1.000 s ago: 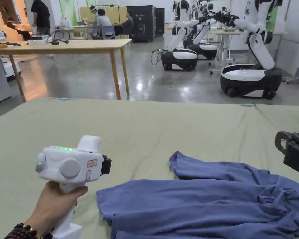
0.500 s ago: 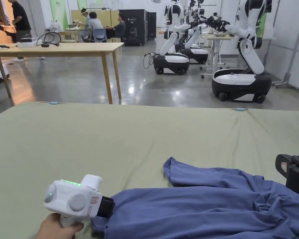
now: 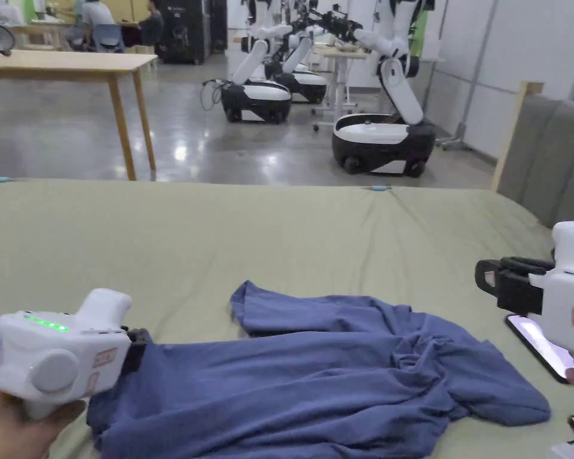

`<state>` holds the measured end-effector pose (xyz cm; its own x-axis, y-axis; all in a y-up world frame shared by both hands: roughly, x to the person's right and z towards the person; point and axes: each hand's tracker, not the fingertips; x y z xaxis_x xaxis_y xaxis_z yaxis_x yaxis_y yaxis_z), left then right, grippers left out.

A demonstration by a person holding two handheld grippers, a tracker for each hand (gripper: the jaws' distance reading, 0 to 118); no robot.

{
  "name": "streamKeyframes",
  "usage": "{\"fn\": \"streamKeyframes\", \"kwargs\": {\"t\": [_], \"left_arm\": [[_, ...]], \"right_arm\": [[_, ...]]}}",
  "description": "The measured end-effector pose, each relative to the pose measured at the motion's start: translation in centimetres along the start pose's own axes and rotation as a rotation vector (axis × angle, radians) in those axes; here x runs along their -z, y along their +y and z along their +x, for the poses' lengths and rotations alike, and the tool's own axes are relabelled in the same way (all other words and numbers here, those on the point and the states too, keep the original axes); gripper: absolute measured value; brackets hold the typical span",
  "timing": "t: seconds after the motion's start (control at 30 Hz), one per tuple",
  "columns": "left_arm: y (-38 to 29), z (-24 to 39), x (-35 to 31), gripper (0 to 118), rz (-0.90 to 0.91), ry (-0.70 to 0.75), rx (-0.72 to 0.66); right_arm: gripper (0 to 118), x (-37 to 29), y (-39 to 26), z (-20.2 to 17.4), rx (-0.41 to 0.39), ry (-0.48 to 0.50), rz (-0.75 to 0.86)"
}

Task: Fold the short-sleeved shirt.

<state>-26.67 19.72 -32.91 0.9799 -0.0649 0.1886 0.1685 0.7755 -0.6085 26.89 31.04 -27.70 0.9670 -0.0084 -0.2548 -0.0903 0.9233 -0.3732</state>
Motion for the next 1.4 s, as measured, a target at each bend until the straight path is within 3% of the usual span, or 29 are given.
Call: {"fn": "streamKeyframes", "kwargs": {"t": [0.03, 0.13, 0.17, 0.2, 0.23, 0.27, 0.47, 0.7, 0.77, 0.8, 0.83, 0.9, 0.97, 1.1, 1.2, 1.33, 1.4], "left_arm": [[0.9, 1.2, -1.4, 0, 0.037, -0.001, -0.01], [2.6, 2.0, -2.4, 0, 0.063, -0.032, -0.044], [2.9, 2.4, -2.6, 0, 0.067, -0.039, -0.05], [3.1, 2.8, -2.7, 0, 0.073, -0.048, -0.057], [3.2, 3.1, -2.8, 0, 0.08, -0.058, -0.062], [3.3, 3.4, -2.9, 0, 0.079, -0.061, -0.061], [3.3, 6.1, -3.2, 0, 0.055, -0.057, -0.039], [3.5, 7.0, -2.8, 0, 0.026, -0.042, 0.002], [3.3, 7.3, -3.0, 0, 0.027, -0.043, 0.009], [3.2, 7.5, -3.1, 0, 0.026, -0.041, 0.019], [3.2, 7.2, -2.7, 0, 0.023, -0.033, 0.028], [2.9, 7.3, -2.7, 0, 0.015, -0.021, 0.038], [2.7, 6.6, -2.7, 0, 0.024, -0.024, 0.02], [3.2, 5.0, -5.4, 0, 0.183, 0.03, -0.045], [6.2, 4.0, -8.8, 0, 0.266, 0.037, -0.059], [12.2, 2.2, -13.2, 0, 0.373, 0.052, -0.13], [15.4, 0.6, -14.3, 0, 0.432, 0.034, -0.174]], "right_arm": [[0, 0.6, -0.3, 1.8, -0.044, -0.076, -0.067], [2, 2.7, -2.6, 6.1, -0.116, -0.183, -0.226], [18, 3.4, -3.6, 7.4, -0.111, -0.194, -0.262], [51, 4.2, -4.7, 8.5, -0.101, -0.192, -0.307], [97, 5.3, -6.1, 9.9, -0.066, -0.181, -0.355], [108, 6.2, -7.3, 10.8, -0.046, -0.175, -0.406], [108, 10.3, -12.6, 13.8, 0.03, -0.167, -0.552], [99, 12.7, -14.5, 13.1, 0.03, -0.12, -0.595], [79, 12.1, -14.0, 12.2, -0.009, -0.08, -0.578], [56, 11.7, -13.6, 11.3, -0.043, -0.028, -0.565], [2, 11.6, -13.4, 10.7, -0.081, -0.004, -0.56], [3, 11.5, -13.3, 9.4, -0.136, -0.053, -0.597], [3, 10.5, -12.7, 8.6, -0.164, -0.091, -0.517], [3, 5.5, -8.3, 7.7, 0.016, -0.06, -0.118], [3, 3.1, -2.4, 6.0, 0.003, -0.049, 0.084], [3, 2.3, 6.4, 3.4, 0.034, 0.003, 0.222], [3, 2.3, 10.3, 2.1, -0.002, 0.045, 0.263]]}}
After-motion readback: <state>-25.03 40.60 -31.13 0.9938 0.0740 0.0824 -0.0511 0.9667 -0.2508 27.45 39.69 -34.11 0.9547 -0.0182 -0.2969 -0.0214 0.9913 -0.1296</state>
